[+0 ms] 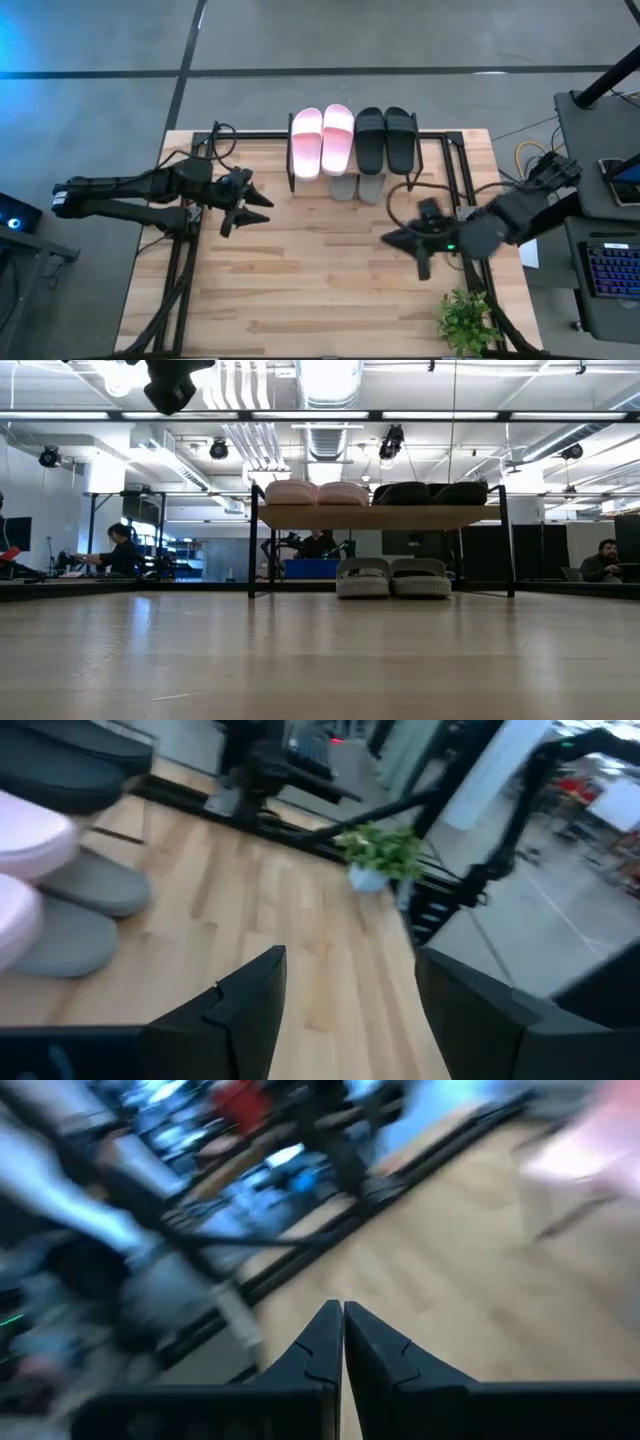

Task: Pick and place slides into the shelf
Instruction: Return to Home Position

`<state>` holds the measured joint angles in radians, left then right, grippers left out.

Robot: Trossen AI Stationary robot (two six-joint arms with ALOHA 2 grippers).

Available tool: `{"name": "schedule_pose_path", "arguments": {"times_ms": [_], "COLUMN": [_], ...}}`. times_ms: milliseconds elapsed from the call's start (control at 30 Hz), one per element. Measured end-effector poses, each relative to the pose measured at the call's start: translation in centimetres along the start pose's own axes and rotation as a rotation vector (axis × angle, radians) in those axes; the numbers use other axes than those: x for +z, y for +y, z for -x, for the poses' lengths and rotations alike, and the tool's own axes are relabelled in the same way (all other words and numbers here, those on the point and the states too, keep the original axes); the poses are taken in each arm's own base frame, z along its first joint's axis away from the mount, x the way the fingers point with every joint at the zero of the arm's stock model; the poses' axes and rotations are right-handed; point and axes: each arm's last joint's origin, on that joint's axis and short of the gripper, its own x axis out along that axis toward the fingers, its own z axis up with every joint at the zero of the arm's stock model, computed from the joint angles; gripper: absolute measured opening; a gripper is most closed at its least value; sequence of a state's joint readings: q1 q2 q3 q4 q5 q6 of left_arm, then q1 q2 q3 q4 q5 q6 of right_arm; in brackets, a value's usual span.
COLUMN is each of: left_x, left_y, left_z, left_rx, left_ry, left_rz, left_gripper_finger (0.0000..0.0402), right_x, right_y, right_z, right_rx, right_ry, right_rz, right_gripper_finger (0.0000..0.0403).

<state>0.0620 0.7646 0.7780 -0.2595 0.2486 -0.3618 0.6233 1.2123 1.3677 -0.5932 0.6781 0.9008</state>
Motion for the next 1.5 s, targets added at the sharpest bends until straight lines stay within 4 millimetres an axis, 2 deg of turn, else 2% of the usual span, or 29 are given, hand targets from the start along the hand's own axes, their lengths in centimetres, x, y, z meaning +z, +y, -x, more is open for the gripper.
{"name": "schedule_pose_path", "arguments": {"times_ms": [100, 167, 233, 333, 400, 500, 600, 733, 933, 1033, 1167, 1233, 1333, 1400, 1500], "left_x": [0.2, 0.4, 0.8, 1.2, 1.8, 2.4, 3.0, 3.4, 3.2, 2.7, 2.1, 2.0, 1.6, 0.5, -2.2], "left_y": [-0.1, -0.1, 0.0, 0.2, 0.5, 1.1, 1.7, 2.2, 1.4, 1.1, 1.3, 1.2, 1.0, 1.7, 3.2], "left_z": [-0.2, -0.7, -1.5, -2.4, -2.5, -2.3, -1.6, 0.1, 3.0, 4.4, 5.4, 5.1, 4.4, 4.0, 3.2], "left_rx": [-0.036, -0.046, -0.057, -0.062, -0.047, -0.016, 0.013, 0.065, 0.079, 0.142, 0.278, 0.234, 0.064, 0.075, 0.091], "left_ry": [-0.015, -0.032, -0.059, -0.080, -0.097, -0.121, -0.153, -0.212, -0.298, -0.324, -0.362, -0.364, -0.429, -0.456, -0.445], "left_rz": [-0.007, -0.013, -0.021, -0.028, -0.034, -0.027, -0.029, -0.044, -0.153, -0.128, 0.088, -0.020, -0.201, -0.220, -0.155], "left_gripper_finger": [0.0208, 0.0208, 0.0208, 0.0208, 0.0208, 0.0208, 0.0208, 0.0208, 0.0208, 0.0208, 0.0208, 0.0208, 0.0208, 0.0208, 0.0208], "right_x": [-1.1, -2.0, -2.4, -2.8, -2.3, -1.8, -2.1, -3.0, -4.5, -5.3, -6.3, -6.6, -6.7, -7.2, -7.7], "right_y": [-0.6, -1.7, -3.5, -7.6, -9.9, -12.6, -14.9, -17.2, -19.6, -20.6, -21.6, -21.6, -21.3, -21.5, -21.8], "right_z": [-3.0, -5.2, -7.0, -7.4, -6.1, -2.9, 0.4, 4.4, 8.2, 9.3, 9.9, 9.6, 9.1, 8.7, 8.0], "right_rx": [0.186, 0.342, 0.471, 0.492, 0.514, 0.542, 0.432, 0.337, 0.340, 0.343, 0.336, 0.332, 0.379, 0.381, 0.384], "right_ry": [0.024, -0.034, -0.137, -0.142, -0.134, -0.179, -0.209, -0.232, -0.260, -0.273, -0.281, -0.255, -0.224, -0.189, -0.193], "right_rz": [0.019, 0.046, 0.077, 0.094, 0.085, 0.114, 0.150, 0.145, 0.148, 0.173, 0.220, 0.287, 0.350, 0.355, 0.350], "right_gripper_finger": [0.0008, 0.0008, 0.0008, 0.0008, 0.0008, 0.0008, 0.0008, 0.0008, 0.0008, 0.0008, 0.0008, 0.0008, 0.0008, 0.0008, 0.0008]}}
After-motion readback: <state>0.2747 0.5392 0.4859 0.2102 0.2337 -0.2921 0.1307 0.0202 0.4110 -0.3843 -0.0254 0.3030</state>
